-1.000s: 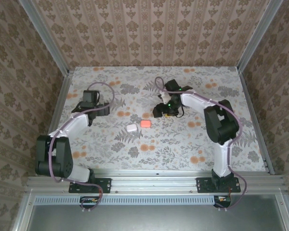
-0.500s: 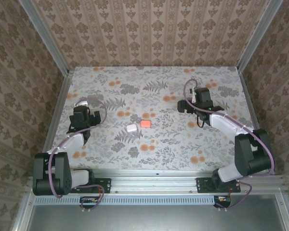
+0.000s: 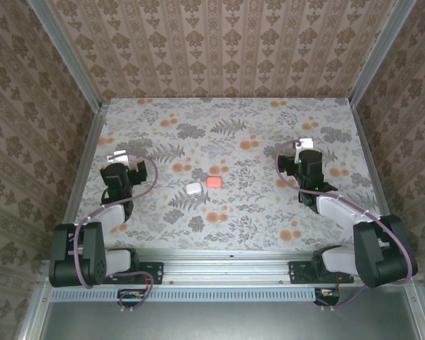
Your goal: Insert the wireless bluetooth earbuds into the charging case
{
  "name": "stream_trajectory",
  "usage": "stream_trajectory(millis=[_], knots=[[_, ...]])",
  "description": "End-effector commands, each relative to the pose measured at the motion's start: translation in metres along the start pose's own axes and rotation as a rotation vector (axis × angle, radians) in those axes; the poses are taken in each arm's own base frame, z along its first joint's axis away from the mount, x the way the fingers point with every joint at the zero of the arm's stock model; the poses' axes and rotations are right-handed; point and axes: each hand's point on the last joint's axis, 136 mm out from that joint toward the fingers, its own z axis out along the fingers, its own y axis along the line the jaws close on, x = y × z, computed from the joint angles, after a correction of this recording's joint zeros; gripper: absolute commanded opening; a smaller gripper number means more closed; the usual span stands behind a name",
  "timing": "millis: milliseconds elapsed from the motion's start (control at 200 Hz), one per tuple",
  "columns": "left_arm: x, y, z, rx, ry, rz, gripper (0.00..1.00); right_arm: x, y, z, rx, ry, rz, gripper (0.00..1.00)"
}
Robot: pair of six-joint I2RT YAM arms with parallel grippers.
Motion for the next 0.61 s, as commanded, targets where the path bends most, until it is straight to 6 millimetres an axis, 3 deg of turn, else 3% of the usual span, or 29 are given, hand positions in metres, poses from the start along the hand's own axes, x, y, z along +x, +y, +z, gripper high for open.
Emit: stream_trajectory(millis=[0,205,380,430,510,600], knots=[[-0.01,-0.002,-0.001,0.019,-0.072,0.016,1.0,-0.009,-0.018,-0.004,0.067,-0.093,0.004,1.0],[-0.013,-0.002,-0.002,0.018,-0.147,0.016,1.0,-0.004,-0.012,0.002,0.013,-0.136,-0.009,1.0],[-0.002,-0.014,0.011,0.058,-0.167,0.036,1.0,0.0,-0.008,0.009,-0.007,-0.178,-0.033,1.0],[0.001,-0.021,0.016,0.064,-0.186,0.068,1.0,0.013,-0.008,0.016,-0.003,-0.151,-0.034,1.0],[0.006,-0.029,0.015,0.063,-0.15,0.106,1.0,0.015,-0.012,0.017,0.009,-0.16,-0.015,1.0],[0.001,-0.026,0.025,0.026,-0.127,0.108,1.0,0.019,-0.011,0.018,-0.013,-0.174,-0.006,1.0]])
